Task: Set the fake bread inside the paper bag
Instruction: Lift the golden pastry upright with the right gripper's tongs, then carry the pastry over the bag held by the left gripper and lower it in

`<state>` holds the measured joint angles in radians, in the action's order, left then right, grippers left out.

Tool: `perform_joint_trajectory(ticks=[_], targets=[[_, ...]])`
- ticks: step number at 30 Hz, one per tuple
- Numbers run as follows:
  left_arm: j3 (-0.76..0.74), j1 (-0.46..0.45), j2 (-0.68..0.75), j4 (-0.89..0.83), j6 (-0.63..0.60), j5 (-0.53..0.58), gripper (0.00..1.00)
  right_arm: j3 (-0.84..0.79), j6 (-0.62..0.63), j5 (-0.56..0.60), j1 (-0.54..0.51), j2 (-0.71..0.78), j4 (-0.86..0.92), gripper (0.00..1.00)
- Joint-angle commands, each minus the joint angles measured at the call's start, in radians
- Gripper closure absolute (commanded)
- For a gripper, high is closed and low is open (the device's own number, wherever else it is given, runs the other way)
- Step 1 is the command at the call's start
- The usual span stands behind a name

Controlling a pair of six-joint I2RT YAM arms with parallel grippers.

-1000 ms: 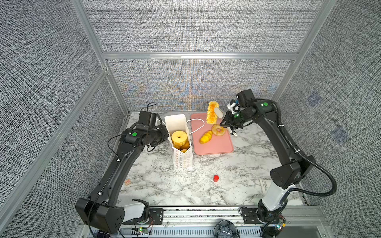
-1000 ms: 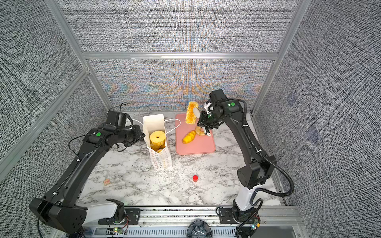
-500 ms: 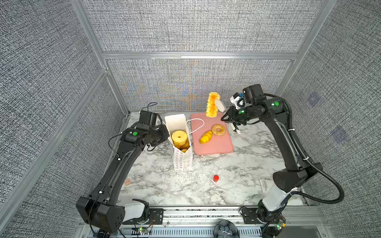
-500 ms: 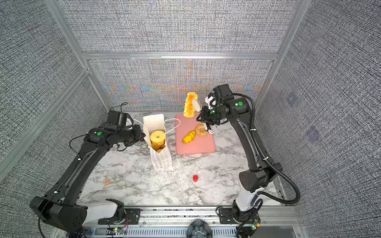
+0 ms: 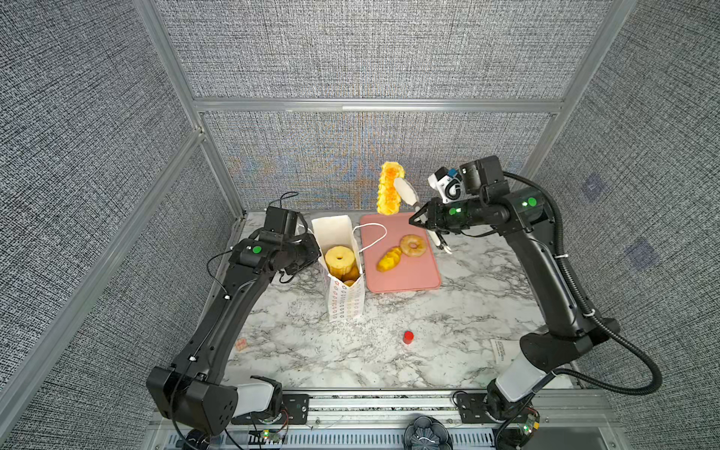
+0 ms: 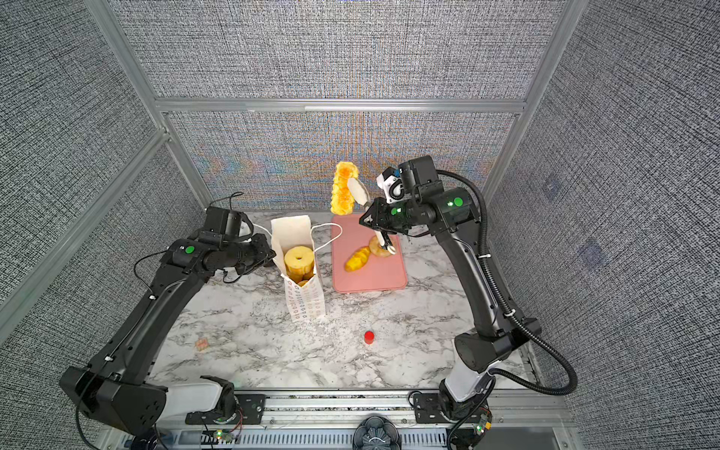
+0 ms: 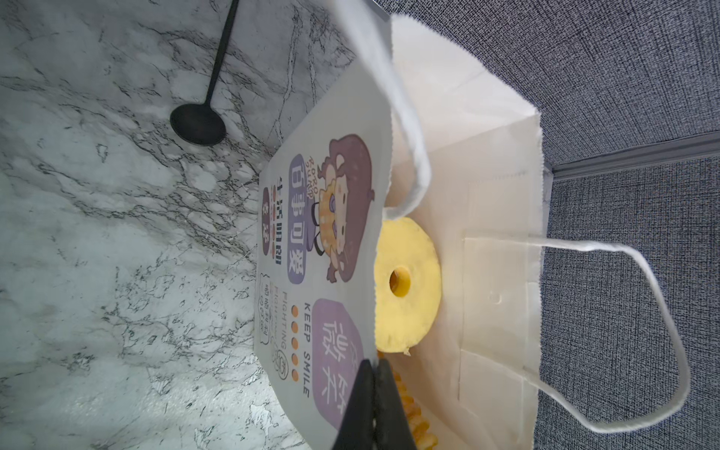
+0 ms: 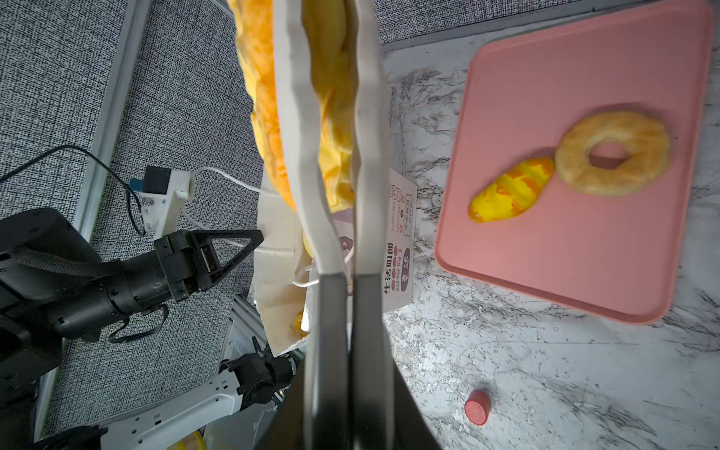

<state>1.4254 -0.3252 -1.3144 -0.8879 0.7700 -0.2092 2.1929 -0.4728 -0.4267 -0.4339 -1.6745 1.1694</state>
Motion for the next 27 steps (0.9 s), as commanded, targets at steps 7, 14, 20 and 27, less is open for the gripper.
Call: perform_joint_trajectory(ticks=[7, 14, 20, 27], targets=[[0.01, 0.002, -0.006, 0.009, -0.01, 0.002, 1.0, 0.009, -0.006, -0.023, -0.067, 0.012, -0.068, 0.76], [0.009, 0.001, -0.004, 0.009, -0.007, 0.004, 1.0, 0.007, -0.007, -0.006, -0.12, 0.006, -0.062, 0.76], [0.007, 0.002, -0.002, 0.008, -0.003, 0.004, 1.0, 0.012, 0.0, 0.023, -0.168, -0.004, -0.048, 0.76], [0.004, 0.001, 0.003, 0.009, -0.001, 0.007, 1.0, 0.032, 0.02, 0.063, -0.22, -0.023, -0.014, 0.76]])
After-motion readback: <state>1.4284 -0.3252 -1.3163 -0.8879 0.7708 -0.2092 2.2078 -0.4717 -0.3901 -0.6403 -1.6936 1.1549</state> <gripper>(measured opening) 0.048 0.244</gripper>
